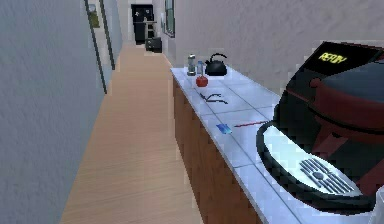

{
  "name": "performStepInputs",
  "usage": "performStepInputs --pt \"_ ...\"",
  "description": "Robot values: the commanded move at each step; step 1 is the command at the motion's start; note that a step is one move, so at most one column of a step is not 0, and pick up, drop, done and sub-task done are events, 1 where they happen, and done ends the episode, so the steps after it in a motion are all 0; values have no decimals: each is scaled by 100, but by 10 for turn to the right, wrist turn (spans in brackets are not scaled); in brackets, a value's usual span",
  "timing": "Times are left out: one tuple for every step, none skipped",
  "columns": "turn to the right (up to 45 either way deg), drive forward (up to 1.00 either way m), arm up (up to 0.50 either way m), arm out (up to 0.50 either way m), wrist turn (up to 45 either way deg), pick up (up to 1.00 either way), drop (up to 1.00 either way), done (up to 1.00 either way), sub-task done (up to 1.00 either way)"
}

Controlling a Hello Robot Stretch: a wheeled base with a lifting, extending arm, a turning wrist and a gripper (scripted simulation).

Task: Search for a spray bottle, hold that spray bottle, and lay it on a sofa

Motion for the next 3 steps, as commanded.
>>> performStepInputs --pt "-180 0 0 0 0 0 0 0 0" --pt "0 100 0 0 0 0 0 0 0" --pt "0 100 0 0 0 0 0 0 0"
